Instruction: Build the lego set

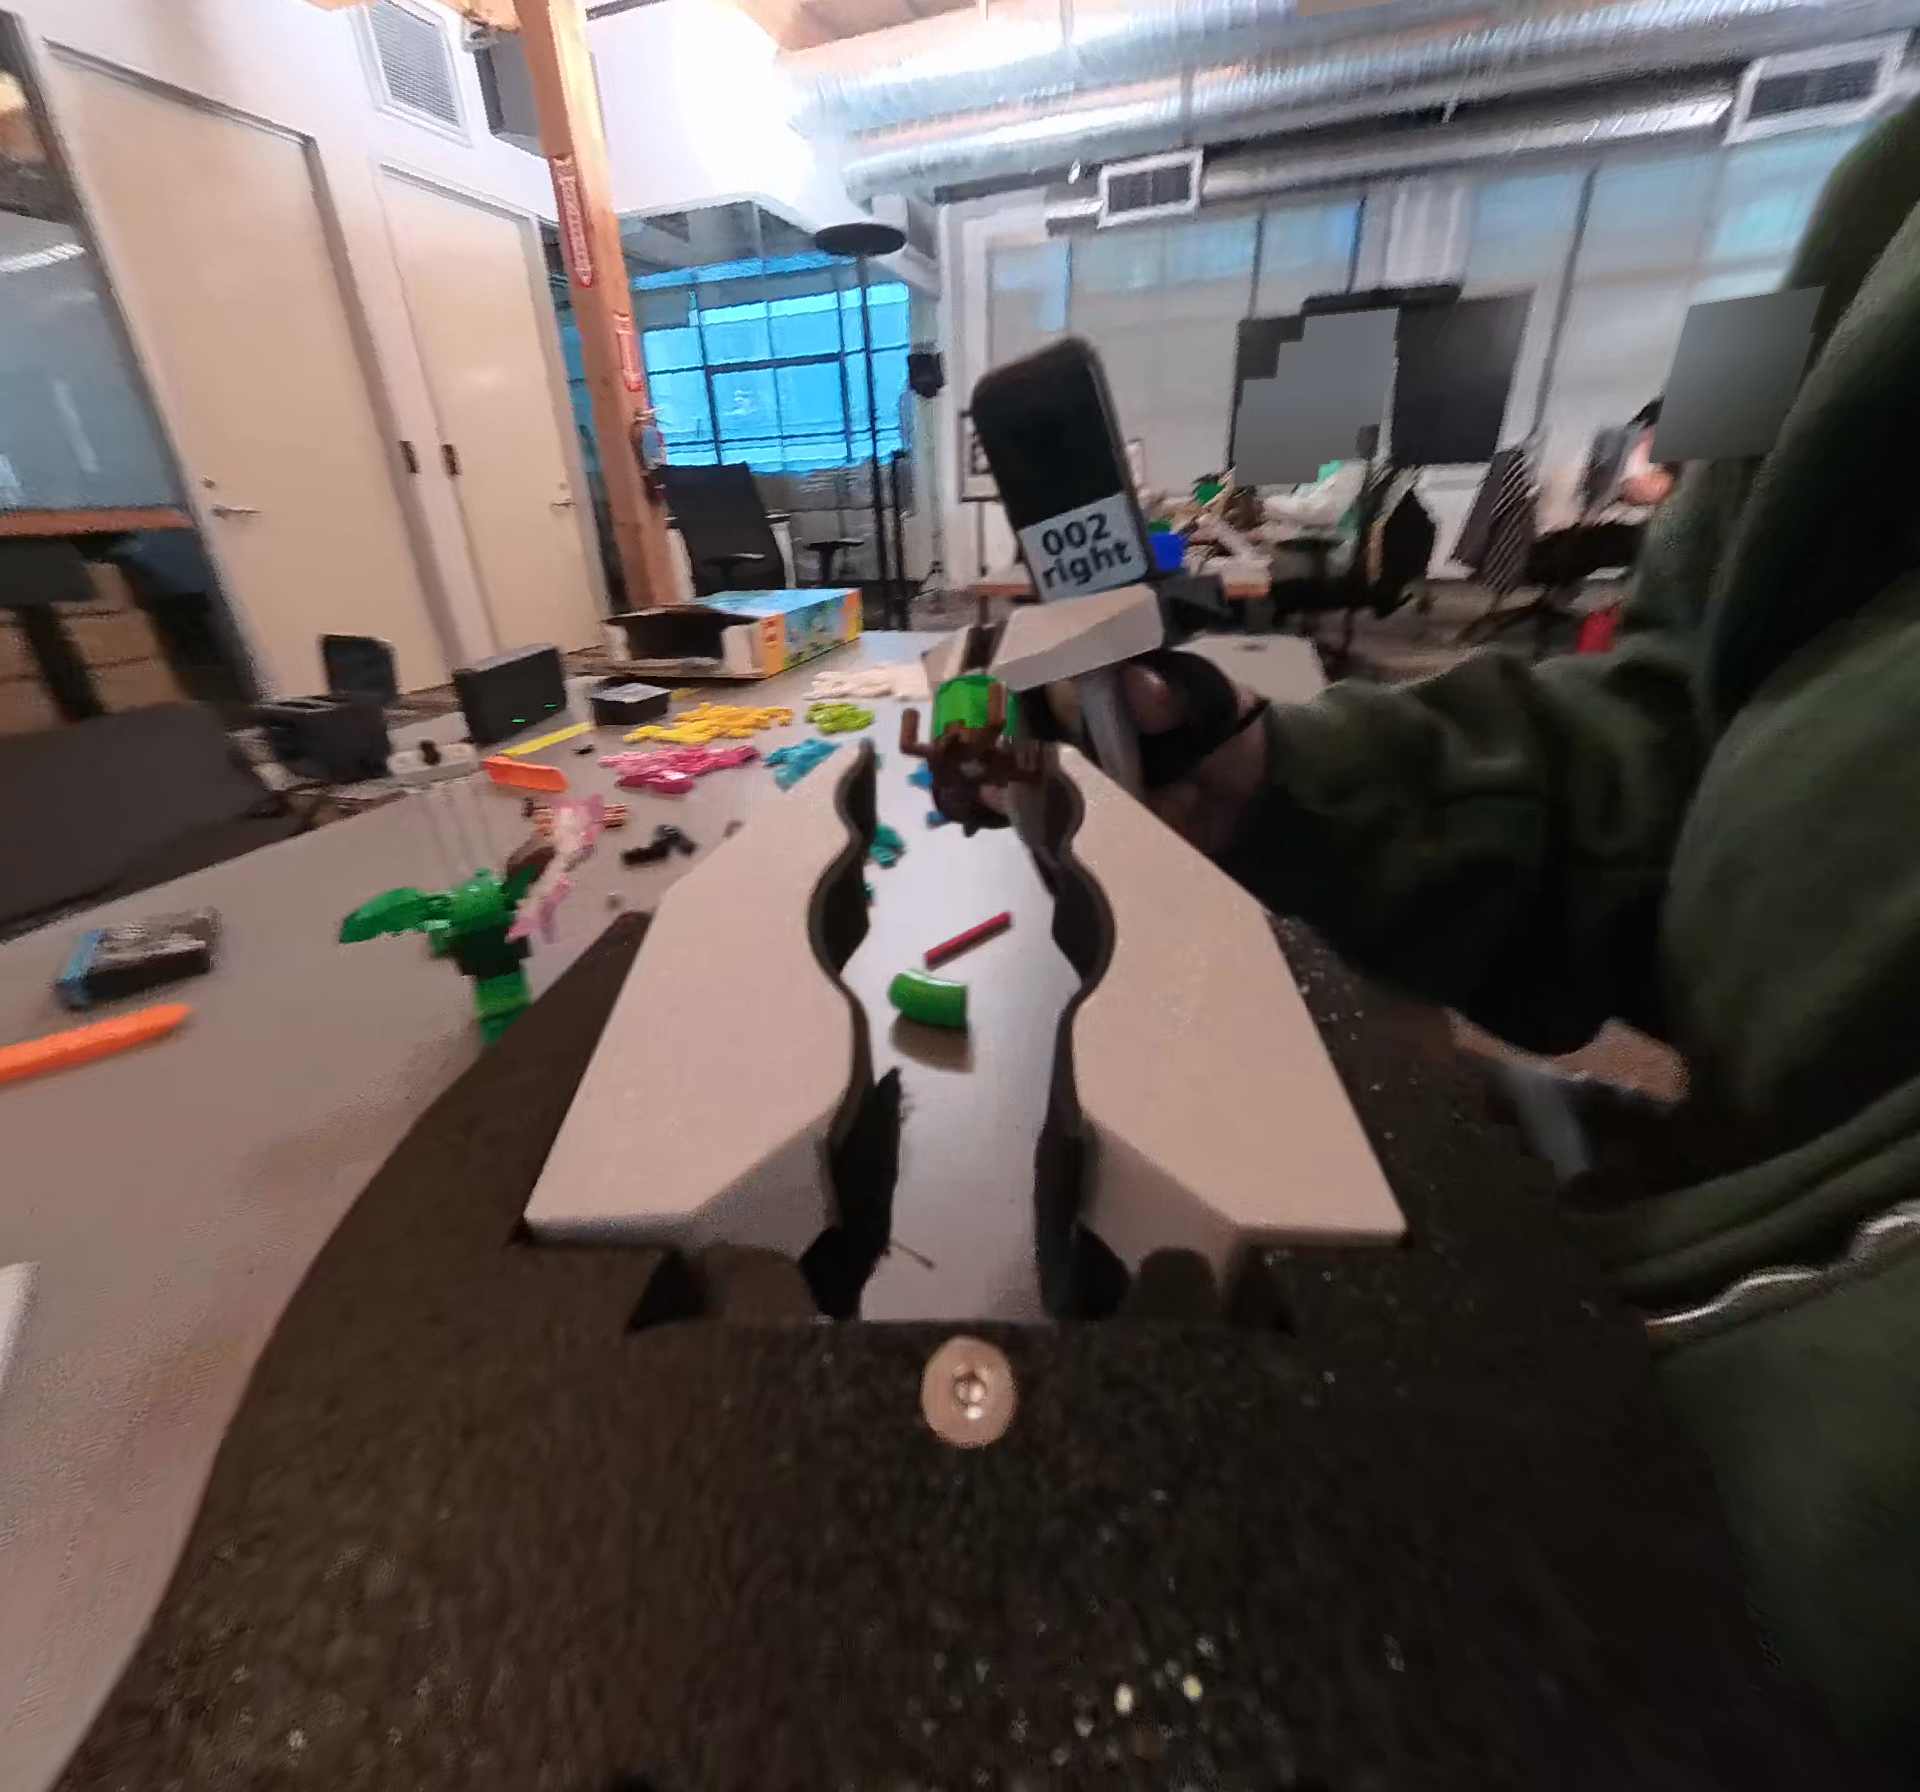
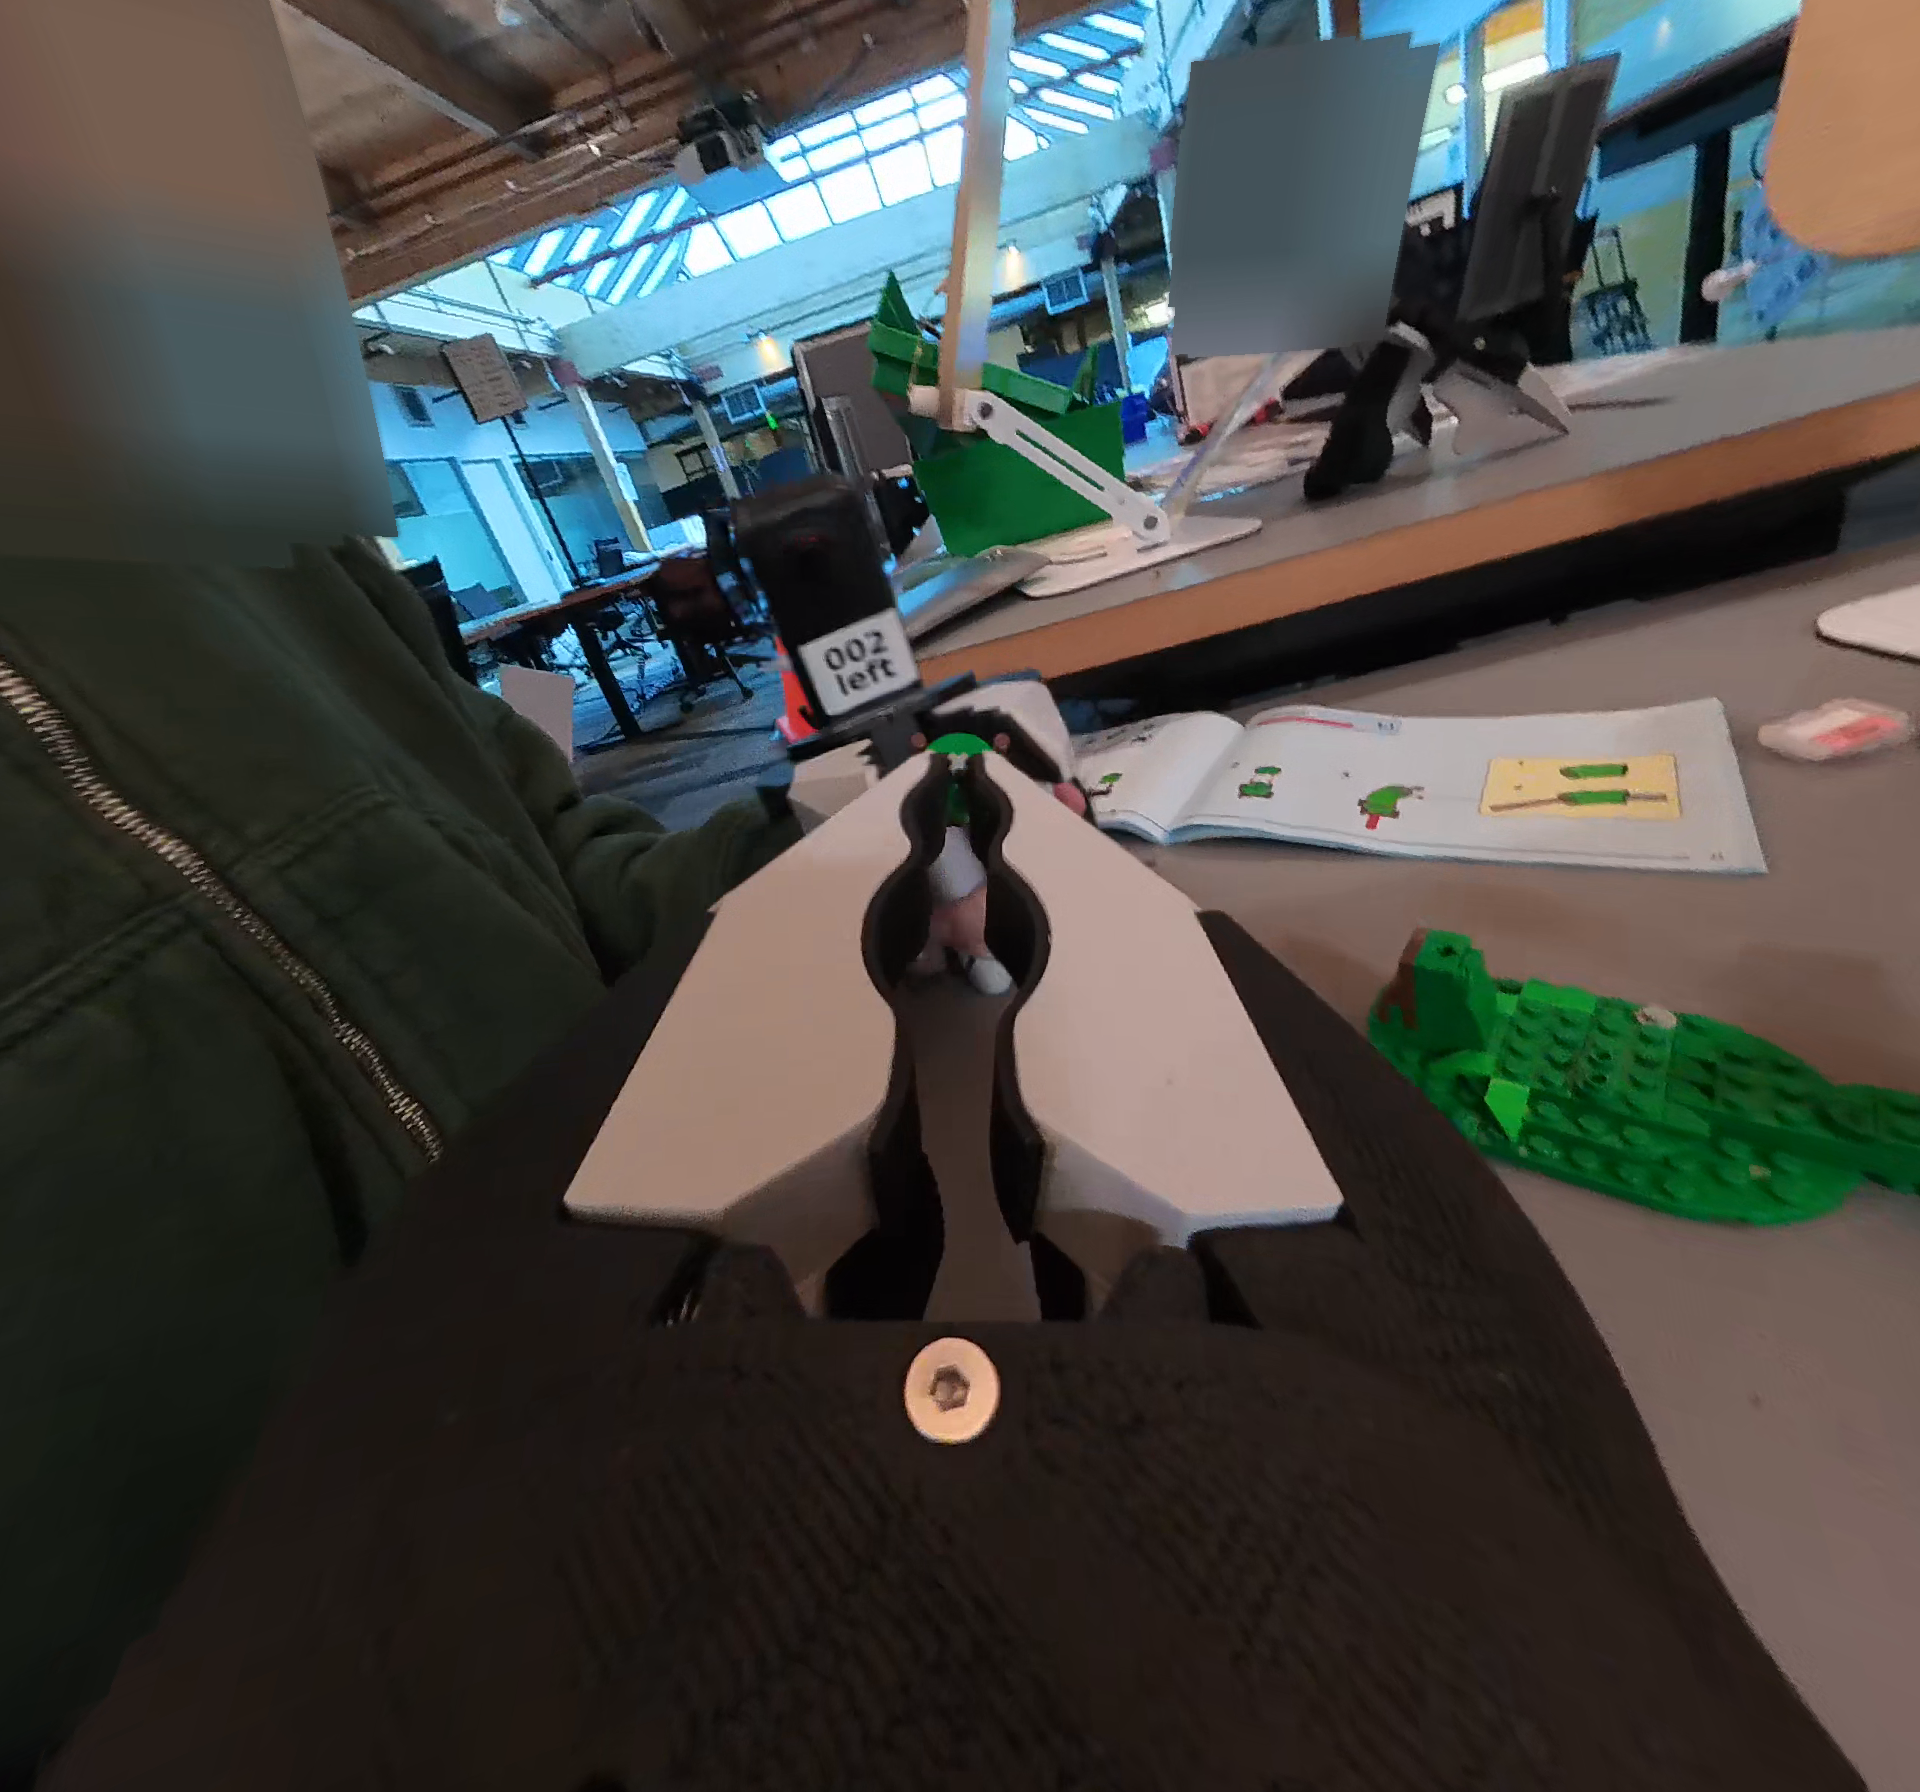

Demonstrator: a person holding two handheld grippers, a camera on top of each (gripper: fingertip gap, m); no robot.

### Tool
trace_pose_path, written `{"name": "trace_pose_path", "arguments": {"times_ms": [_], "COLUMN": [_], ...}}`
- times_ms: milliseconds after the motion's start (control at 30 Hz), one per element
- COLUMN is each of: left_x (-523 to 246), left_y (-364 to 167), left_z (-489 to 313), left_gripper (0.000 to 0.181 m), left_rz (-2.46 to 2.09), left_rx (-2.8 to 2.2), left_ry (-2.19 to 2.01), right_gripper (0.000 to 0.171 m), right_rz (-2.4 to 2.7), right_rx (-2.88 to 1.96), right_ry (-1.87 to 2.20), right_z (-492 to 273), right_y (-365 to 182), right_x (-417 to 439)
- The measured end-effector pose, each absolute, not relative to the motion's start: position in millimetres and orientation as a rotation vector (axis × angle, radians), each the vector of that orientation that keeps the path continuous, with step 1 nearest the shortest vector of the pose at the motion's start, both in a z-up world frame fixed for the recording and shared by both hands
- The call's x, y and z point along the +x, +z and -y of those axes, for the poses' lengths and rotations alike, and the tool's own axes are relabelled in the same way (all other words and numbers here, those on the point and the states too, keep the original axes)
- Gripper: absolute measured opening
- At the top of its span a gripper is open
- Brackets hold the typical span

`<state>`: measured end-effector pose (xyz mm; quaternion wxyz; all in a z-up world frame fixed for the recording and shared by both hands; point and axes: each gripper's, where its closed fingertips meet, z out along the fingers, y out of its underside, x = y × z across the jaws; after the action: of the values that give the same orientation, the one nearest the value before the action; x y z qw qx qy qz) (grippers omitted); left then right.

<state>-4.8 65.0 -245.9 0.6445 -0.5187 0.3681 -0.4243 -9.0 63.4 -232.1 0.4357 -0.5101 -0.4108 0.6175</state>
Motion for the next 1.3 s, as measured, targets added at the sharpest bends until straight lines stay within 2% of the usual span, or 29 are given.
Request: {"name": "trace_pose_path", "arguments": {"times_ms": [167, 300, 400, 633, 1300], "left_x": [-3.0, -5.2, -8.8, -2.3, -16.2], "left_y": [-240.0, -236.2, -233.9, -238.2, -233.6], "left_z": [-54.4, -52.4, -55.3, -49.9, -62.6], "left_gripper": [0.017, 0.017, 0.026, 0.016, 0.013], "left_rz": [-0.849, -0.835, -0.794, -0.847, -0.717], "left_rx": [-1.128, -1.099, -1.111, -1.122, -1.159], "left_ry": [-1.096, -1.117, -1.158, -1.188, -1.185], "right_gripper": [0.002, 0.002, 0.002, 0.002, 0.001], "right_rz": [1.070, 1.093, 1.095, 1.120, 0.780], "right_rx": [-1.188, -1.145, -1.135, -1.135, -1.151], "right_ry": [1.513, 1.506, 1.505, 1.492, 1.689], "right_z": [-57.7, -53.6, -53.2, -50.9, -66.8], "right_y": [-227.6, -226.4, -226.8, -230.0, -224.6], "right_x": [-6.3, -5.4, -4.6, -8.4, -20.7]}}
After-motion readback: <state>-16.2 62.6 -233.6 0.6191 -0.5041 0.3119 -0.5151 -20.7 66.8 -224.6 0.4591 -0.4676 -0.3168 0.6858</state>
